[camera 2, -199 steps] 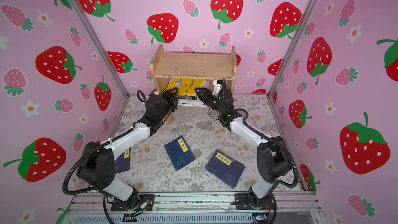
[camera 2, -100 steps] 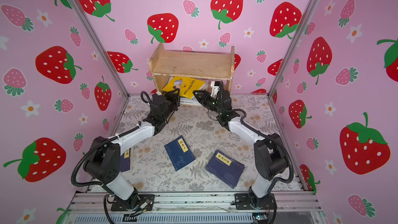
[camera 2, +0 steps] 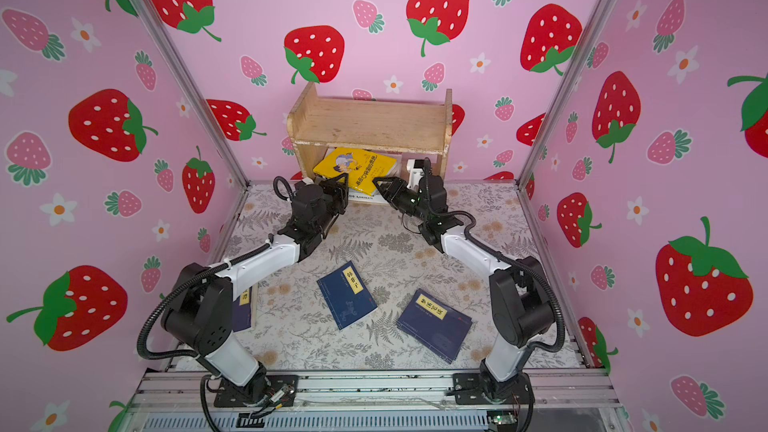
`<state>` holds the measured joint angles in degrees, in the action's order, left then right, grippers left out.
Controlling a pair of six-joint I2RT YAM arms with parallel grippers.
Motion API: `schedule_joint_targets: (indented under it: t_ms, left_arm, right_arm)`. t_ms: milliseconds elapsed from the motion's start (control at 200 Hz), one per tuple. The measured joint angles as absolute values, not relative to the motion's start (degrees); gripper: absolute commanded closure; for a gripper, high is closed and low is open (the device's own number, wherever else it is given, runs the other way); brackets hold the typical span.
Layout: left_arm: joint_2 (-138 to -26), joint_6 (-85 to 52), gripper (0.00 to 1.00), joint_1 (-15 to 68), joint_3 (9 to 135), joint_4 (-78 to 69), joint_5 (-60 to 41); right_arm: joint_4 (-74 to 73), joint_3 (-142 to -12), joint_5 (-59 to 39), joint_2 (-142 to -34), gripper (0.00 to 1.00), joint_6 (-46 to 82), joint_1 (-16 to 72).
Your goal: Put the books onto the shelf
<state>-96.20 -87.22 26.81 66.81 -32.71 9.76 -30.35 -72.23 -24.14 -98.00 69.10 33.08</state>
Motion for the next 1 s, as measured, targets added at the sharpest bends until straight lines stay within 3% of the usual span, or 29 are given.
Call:
schedule_joint_targets:
  t_ms: [610,805,1000]
  left_arm:
    - [-96.2,-82.7,0.93,32.8,66.8,-32.8,24.2]
    - [-96.2,-82.3,0.93,33.0,66.8,-32.7,25.7]
    - [-96.2,-82.7,0.93,33.3,66.8,-32.7,26.6]
  right_arm:
    - [-30.1,-72.3,-24.8,-99.4,0.55,67.2,31.2]
    - [-30.8,-73.0,-25.2,-100.1,0.43,66.4,31.2]
    - [-30.7,-73.5,-24.5,-100.1,0.37,62.9,31.2]
